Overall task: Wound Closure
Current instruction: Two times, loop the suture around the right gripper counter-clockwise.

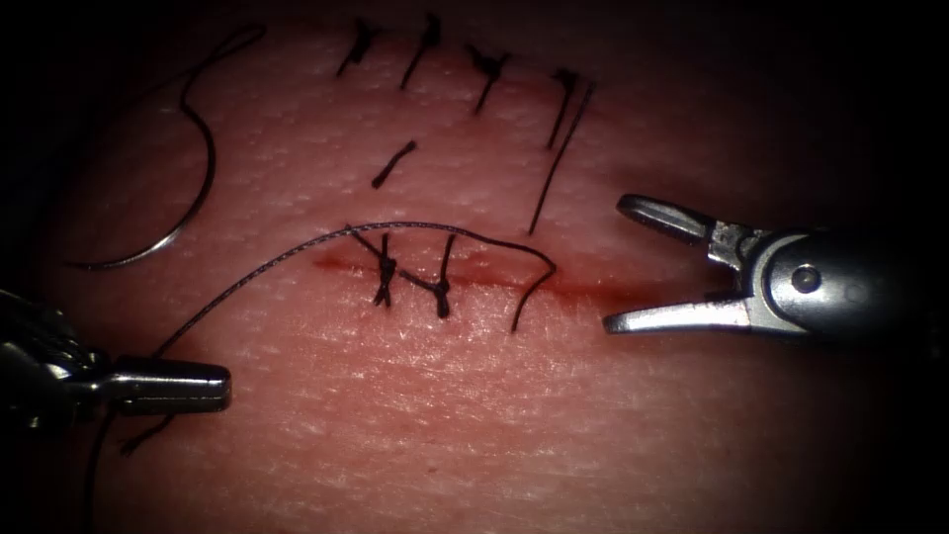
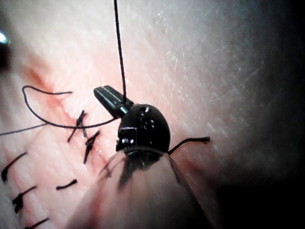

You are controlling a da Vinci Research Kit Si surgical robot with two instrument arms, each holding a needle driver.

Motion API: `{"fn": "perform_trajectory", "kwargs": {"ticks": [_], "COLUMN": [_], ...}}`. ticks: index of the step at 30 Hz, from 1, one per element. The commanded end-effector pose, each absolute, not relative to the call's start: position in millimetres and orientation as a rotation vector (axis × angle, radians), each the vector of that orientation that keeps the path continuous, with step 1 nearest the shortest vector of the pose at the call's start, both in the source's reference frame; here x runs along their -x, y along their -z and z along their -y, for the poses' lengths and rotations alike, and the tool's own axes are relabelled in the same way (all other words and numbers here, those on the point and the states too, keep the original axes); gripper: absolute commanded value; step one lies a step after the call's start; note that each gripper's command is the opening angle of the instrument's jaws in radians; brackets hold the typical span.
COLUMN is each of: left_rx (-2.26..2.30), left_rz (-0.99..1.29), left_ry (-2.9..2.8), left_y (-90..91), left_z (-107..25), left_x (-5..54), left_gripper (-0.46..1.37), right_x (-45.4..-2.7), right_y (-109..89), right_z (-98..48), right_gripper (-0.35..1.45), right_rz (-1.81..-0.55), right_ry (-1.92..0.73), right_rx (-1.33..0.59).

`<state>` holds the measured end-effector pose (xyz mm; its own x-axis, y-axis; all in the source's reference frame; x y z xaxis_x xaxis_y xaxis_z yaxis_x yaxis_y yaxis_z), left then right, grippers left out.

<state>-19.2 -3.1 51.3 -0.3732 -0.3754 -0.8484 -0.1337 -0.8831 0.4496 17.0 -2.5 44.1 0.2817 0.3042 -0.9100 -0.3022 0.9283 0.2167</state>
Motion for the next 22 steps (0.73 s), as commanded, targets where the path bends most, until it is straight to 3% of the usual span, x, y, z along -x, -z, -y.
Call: {"fn": "perform_trajectory", "kwargs": {"ticks": [1,22], "left_rx": [-1.661,-1.678], "left_rz": [0.698,0.691], "left_ry": [2.394,2.374], "left_y": [-51.4,-52.0], "left_z": [3.1,3.0], "left_x": [19.5,21.3], "left_gripper": [-0.35,-0.35], "right_x": [-16.9,-17.2], "right_y": [-44.3,-45.0], "right_z": [2.6,3.4], "right_gripper": [1.26,1.25], "right_rz": [-1.215,-1.221], "right_ry": [-0.407,-0.398], "right_rx": [-0.002,-0.007]}}
